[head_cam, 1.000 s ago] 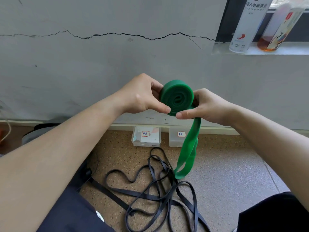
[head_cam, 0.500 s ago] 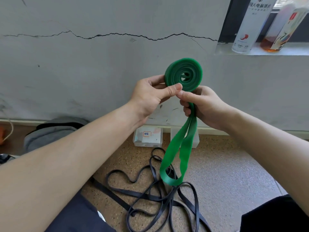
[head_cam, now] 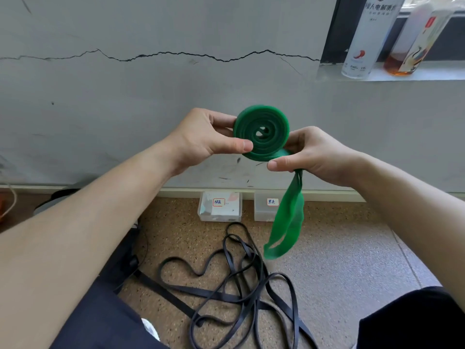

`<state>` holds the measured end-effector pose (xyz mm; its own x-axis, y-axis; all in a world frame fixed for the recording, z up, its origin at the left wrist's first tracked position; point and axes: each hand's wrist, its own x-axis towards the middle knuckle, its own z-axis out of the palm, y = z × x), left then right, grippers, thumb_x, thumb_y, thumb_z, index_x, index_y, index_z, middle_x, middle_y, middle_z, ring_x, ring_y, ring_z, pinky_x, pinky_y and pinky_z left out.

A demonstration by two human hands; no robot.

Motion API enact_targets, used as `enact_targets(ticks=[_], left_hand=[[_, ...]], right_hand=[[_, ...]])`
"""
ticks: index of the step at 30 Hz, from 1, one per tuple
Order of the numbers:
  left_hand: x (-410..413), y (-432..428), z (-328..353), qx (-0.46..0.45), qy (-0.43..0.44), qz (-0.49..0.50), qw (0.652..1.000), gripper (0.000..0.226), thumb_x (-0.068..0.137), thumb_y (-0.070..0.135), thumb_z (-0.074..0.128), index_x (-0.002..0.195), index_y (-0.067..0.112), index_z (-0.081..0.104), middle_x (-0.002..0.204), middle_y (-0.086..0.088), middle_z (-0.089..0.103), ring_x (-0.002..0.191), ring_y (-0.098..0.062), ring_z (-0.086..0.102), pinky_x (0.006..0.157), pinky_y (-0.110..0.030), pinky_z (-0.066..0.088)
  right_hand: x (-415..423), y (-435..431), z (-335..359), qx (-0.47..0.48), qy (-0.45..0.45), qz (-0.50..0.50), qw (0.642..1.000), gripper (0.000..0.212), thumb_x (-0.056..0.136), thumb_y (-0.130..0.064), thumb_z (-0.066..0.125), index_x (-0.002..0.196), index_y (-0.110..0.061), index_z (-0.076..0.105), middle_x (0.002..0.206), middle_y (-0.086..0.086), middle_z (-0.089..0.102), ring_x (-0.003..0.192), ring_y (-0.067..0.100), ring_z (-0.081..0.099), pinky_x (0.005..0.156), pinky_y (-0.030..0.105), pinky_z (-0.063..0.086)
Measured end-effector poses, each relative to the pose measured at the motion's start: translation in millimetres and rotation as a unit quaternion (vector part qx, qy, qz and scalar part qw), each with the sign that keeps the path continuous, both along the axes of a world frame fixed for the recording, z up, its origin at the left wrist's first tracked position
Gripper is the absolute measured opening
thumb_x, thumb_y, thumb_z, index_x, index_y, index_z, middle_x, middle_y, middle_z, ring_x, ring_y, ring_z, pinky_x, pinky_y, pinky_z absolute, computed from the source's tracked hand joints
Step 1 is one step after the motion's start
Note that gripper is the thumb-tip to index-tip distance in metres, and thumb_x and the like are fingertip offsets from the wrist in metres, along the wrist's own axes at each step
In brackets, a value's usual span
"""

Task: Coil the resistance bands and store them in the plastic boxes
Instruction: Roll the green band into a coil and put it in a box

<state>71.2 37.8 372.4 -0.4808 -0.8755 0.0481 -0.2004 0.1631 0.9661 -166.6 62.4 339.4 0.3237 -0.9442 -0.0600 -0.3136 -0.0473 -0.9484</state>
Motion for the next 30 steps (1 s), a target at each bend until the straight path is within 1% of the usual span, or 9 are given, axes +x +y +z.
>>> enact_targets(ticks=[3, 7, 10, 12, 14, 18, 23, 26, 30], left_hand=[[-2.4, 0.6, 5.9, -0.035, -0.059, -0.025, 0.997, 0.045, 0.072, -0.006, 0.081, 0.114, 0.006, 0.073, 0.098, -0.007, 0.078, 0.095, -0.023, 0.075, 0.084, -0.029, 0.06], [-0.6, -0.3, 13.1, -0.04, -0.121, -0.055, 0.99, 0.044, 0.072, -0.002, 0.084, 0.114, 0.007, 0.074, 0.093, -0.003, 0.079, 0.09, -0.016, 0.076, 0.077, -0.019, 0.057], [2.7, -0.4, 14.1, -0.055, -0.141, -0.049, 0.987, 0.041, 0.074, 0.0, 0.083, 0.113, 0.007, 0.073, 0.093, -0.005, 0.079, 0.087, -0.014, 0.076, 0.075, -0.018, 0.056], [0.2, 3.0, 2.9, -0.067, -0.1, -0.004, 0.993, 0.039, 0.076, 0.001, 0.082, 0.113, 0.008, 0.07, 0.097, -0.006, 0.078, 0.085, -0.012, 0.074, 0.073, -0.021, 0.057], [-7.3, 9.8, -15.8, -0.012, -0.008, 0.052, 0.999, 0.041, 0.08, 0.006, 0.08, 0.117, 0.012, 0.065, 0.106, -0.009, 0.074, 0.089, -0.014, 0.07, 0.076, -0.028, 0.059], [-26.8, 19.0, -33.8, 0.146, 0.188, 0.121, 0.964, 0.026, 0.088, 0.009, 0.071, 0.113, 0.008, 0.066, 0.11, -0.01, 0.073, 0.096, -0.019, 0.07, 0.092, -0.033, 0.057], [-22.3, 9.2, -24.7, 0.113, 0.177, 0.116, 0.971, 0.03, 0.084, 0.008, 0.074, 0.112, 0.0, 0.07, 0.11, -0.017, 0.075, 0.105, -0.029, 0.072, 0.1, -0.039, 0.054], [-15.6, 4.2, -18.5, 0.073, 0.142, 0.098, 0.982, 0.026, 0.081, 0.004, 0.076, 0.106, 0.004, 0.072, 0.104, -0.014, 0.076, 0.1, -0.025, 0.073, 0.094, -0.035, 0.057], [-0.1, -3.0, -15.3, 0.024, 0.078, 0.068, 0.994, 0.031, 0.079, 0.003, 0.077, 0.11, 0.003, 0.072, 0.103, -0.011, 0.077, 0.096, -0.02, 0.074, 0.083, -0.025, 0.057]], right_hand=[[4.0, 3.0, -0.4, -0.019, 0.018, -0.008, 1.0, 0.04, 0.062, -0.028, 0.094, 0.095, -0.01, 0.078, 0.102, 0.02, 0.075, 0.086, 0.026, 0.064, 0.087, 0.041, 0.049], [7.8, 2.8, -4.5, -0.013, 0.02, 0.017, 1.0, 0.047, 0.065, -0.022, 0.091, 0.106, -0.009, 0.073, 0.105, 0.017, 0.075, 0.106, 0.043, 0.065, 0.1, 0.058, 0.049], [17.0, 4.3, -11.3, -0.008, -0.01, 0.027, 1.0, 0.048, 0.066, -0.025, 0.088, 0.108, -0.009, 0.071, 0.099, 0.016, 0.074, 0.09, 0.036, 0.065, 0.086, 0.055, 0.052], [23.2, 5.1, -15.3, -0.005, -0.057, 0.01, 0.998, 0.041, 0.068, -0.018, 0.088, 0.103, -0.009, 0.07, 0.085, 0.006, 0.07, 0.078, 0.023, 0.058, 0.071, 0.038, 0.048], [29.8, 5.6, -17.4, 0.006, -0.135, -0.01, 0.991, 0.029, 0.071, -0.013, 0.086, 0.093, -0.01, 0.067, 0.07, -0.003, 0.063, 0.066, 0.014, 0.052, 0.063, 0.026, 0.042], [39.8, 5.4, -16.6, 0.029, -0.229, -0.048, 0.972, 0.018, 0.076, -0.019, 0.077, 0.088, -0.011, 0.067, 0.062, -0.004, 0.057, 0.058, 0.011, 0.048, 0.058, 0.022, 0.04], [40.6, 5.9, -17.1, -0.002, -0.147, -0.054, 0.988, 0.024, 0.083, -0.019, 0.079, 0.1, -0.011, 0.066, 0.063, -0.007, 0.058, 0.056, 0.014, 0.051, 0.06, 0.028, 0.043], [32.2, 3.5, -17.0, -0.007, -0.071, -0.03, 0.997, 0.034, 0.081, -0.009, 0.082, 0.11, -0.012, 0.064, 0.073, -0.009, 0.065, 0.066, 0.014, 0.058, 0.065, 0.028, 0.051], [12.5, 2.0, -14.6, 0.01, 0.022, -0.019, 1.0, 0.044, 0.08, -0.019, 0.085, 0.118, -0.011, 0.065, 0.089, 0.004, 0.075, 0.08, 0.015, 0.067, 0.082, 0.033, 0.053]])
